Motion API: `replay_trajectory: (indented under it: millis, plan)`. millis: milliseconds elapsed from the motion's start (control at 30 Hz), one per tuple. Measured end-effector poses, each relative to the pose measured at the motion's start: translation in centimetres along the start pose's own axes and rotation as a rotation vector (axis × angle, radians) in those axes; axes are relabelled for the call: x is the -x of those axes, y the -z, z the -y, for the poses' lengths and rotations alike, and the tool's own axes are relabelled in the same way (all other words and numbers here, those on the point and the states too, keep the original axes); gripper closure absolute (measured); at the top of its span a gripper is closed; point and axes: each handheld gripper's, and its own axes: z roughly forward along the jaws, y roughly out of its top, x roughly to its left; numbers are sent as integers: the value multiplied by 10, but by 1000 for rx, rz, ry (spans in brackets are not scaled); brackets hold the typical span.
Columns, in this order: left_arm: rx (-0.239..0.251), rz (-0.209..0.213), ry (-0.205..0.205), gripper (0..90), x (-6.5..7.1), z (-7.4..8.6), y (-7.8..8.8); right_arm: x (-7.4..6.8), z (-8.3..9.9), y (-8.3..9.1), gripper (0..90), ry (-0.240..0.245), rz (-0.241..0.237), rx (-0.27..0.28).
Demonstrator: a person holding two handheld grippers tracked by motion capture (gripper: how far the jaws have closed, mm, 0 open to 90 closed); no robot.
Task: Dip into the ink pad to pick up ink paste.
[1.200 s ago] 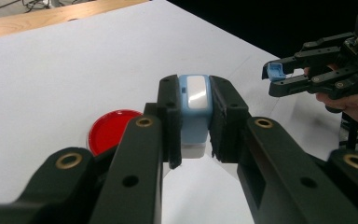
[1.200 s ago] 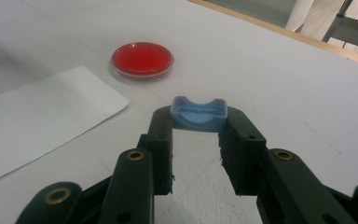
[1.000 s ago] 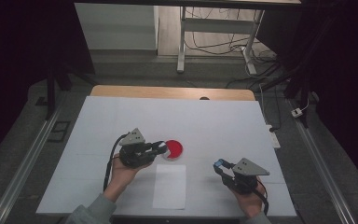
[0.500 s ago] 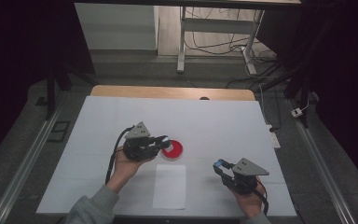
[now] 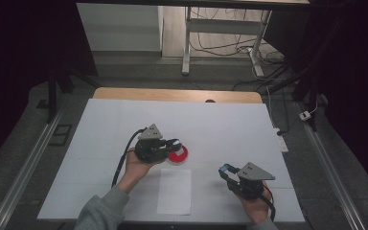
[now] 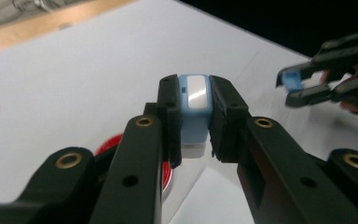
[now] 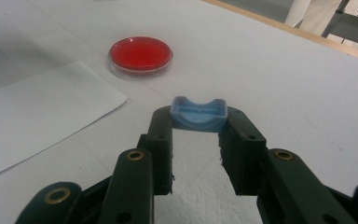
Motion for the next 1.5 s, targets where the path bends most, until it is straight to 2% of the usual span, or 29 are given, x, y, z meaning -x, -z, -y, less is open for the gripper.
replay_trajectory:
  millis: [67,233,733,1500]
  plan:
    - [-15,-14,-11,758,-2,2,-5,0,0,0,658,5,6,0]
    - [-39,-30,-8,758,-7,5,-16,0,0,1,657,10,12,0]
    - [-86,-67,10,758,-22,15,-26,0,0,1,657,11,13,2]
    - [-118,-90,9,758,-26,24,-39,0,2,-1,657,13,5,-11]
